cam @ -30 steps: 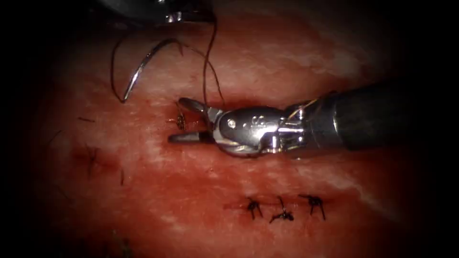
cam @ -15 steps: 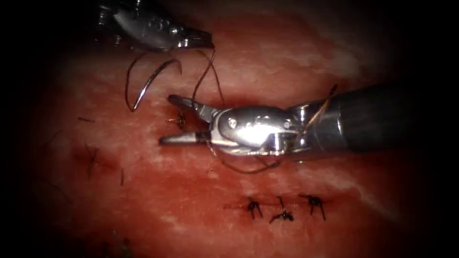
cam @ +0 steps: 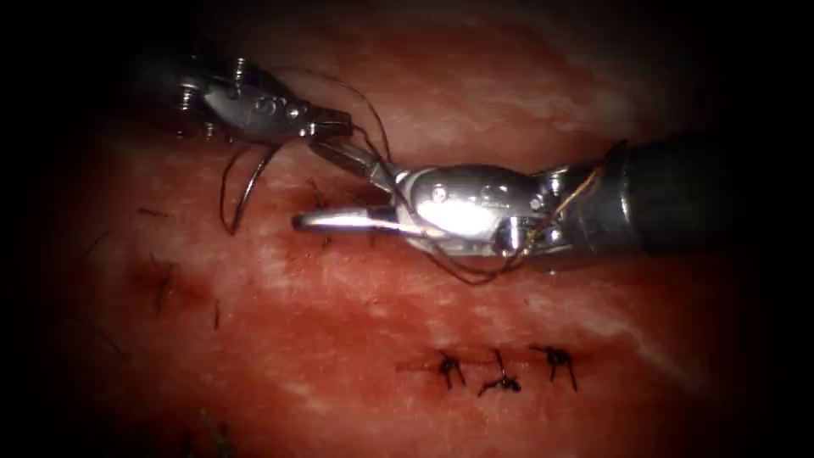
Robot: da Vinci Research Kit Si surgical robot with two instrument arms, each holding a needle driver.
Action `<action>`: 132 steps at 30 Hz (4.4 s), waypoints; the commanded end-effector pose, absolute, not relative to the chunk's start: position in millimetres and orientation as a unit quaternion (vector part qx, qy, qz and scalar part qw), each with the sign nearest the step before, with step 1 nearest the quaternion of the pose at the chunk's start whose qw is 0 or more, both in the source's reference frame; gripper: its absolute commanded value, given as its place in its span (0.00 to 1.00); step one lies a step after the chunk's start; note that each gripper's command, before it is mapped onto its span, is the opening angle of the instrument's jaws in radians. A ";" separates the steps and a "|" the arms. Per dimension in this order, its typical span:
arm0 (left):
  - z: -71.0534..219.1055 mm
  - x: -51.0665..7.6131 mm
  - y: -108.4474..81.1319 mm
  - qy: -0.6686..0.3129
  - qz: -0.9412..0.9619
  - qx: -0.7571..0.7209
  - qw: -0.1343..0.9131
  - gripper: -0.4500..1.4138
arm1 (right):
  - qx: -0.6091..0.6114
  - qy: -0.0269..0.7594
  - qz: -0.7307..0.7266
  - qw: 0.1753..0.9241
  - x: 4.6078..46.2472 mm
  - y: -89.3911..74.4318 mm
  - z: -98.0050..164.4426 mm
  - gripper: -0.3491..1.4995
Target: Wound Closure
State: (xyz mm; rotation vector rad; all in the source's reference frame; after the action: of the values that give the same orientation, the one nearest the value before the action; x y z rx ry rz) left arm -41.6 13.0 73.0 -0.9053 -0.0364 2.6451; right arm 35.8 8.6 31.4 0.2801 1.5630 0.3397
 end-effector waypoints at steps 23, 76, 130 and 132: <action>66.8 -43.4 4.0 -0.025 0.933 -0.319 0.165 0.00 | 0.011 0.499 0.335 0.799 36.9 13.5 39.2 0.82; 65.4 -39.8 4.2 -0.029 0.933 -0.310 0.180 0.00 | -0.149 0.230 0.074 0.959 47.3 14.3 49.3 0.00; 29.4 -28.1 5.2 0.044 0.902 -0.364 0.228 0.00 | -0.203 0.362 0.198 0.888 32.8 8.8 45.2 0.00; 29.2 -27.9 5.0 0.044 0.902 -0.364 0.228 0.00 | -0.203 0.362 0.198 0.888 32.7 9.0 45.4 0.00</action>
State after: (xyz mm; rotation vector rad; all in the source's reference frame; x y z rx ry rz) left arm -27.1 5.5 28.4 -1.0032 0.1251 2.4826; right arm 32.1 9.6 44.9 -0.4238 0.7509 0.4128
